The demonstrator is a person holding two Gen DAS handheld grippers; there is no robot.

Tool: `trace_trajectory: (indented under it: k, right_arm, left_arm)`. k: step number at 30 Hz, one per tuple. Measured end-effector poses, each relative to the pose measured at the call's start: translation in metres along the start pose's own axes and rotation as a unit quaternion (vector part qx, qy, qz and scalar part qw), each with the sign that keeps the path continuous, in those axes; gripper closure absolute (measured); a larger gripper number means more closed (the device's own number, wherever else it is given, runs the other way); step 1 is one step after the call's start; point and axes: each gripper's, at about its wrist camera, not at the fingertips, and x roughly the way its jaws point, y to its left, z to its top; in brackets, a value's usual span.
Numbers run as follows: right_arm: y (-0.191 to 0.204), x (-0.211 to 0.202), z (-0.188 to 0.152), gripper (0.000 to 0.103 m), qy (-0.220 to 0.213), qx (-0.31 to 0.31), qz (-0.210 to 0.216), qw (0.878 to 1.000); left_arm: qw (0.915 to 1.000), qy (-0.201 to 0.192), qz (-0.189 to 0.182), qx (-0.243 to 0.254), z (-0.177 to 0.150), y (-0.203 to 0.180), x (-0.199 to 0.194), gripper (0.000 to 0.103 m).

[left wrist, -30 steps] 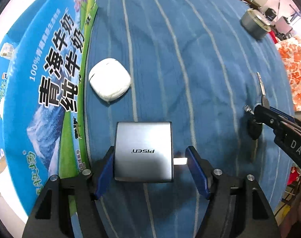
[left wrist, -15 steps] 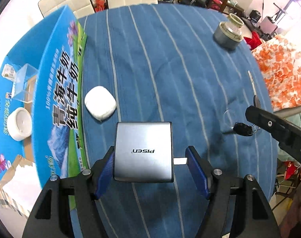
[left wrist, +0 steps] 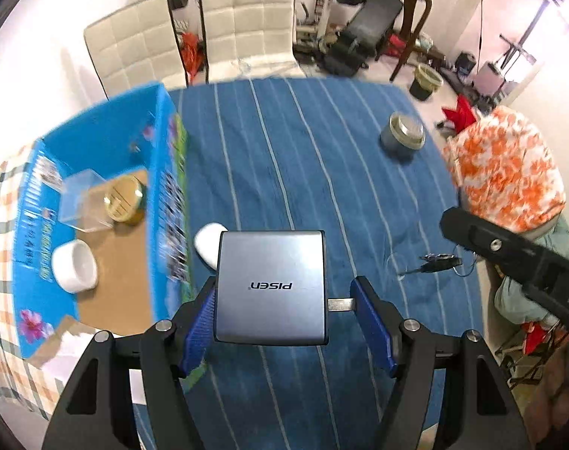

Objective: Organize rigid objects
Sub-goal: 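Carry the charger and the car key over the blue box with both grippers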

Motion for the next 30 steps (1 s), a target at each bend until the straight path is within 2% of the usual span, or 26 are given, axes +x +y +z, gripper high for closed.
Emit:
trace_trajectory:
  k: [7,15,22,30]
  right_arm:
    - [0.051,-0.016,0.009,0.075,-0.011,-0.023,0.046,0.999]
    - [0.126,-0.007,0.002,0.075,-0.001,-0.053,0.093,0.994]
    - [0.191,0.029,-0.015,0.075,0.045,-0.057,0.139,0.988]
    - [0.230,0.107,-0.040,0.075,0.096,-0.042,0.131,0.986]
  left_arm:
    - [0.9989,-0.035,0.018,-0.024,0.006,0.047,-0.041,0.035]
    - [0.9961,-0.033,0.055,-0.060,-0.011,0.127,-0.055,0.035]
    - [0.9936,-0.002,0.066,-0.092,-0.029,0.192,-0.035,0.035]
    - [0.9920,0.040,0.068,-0.098,-0.045,0.240,0.010,0.035]
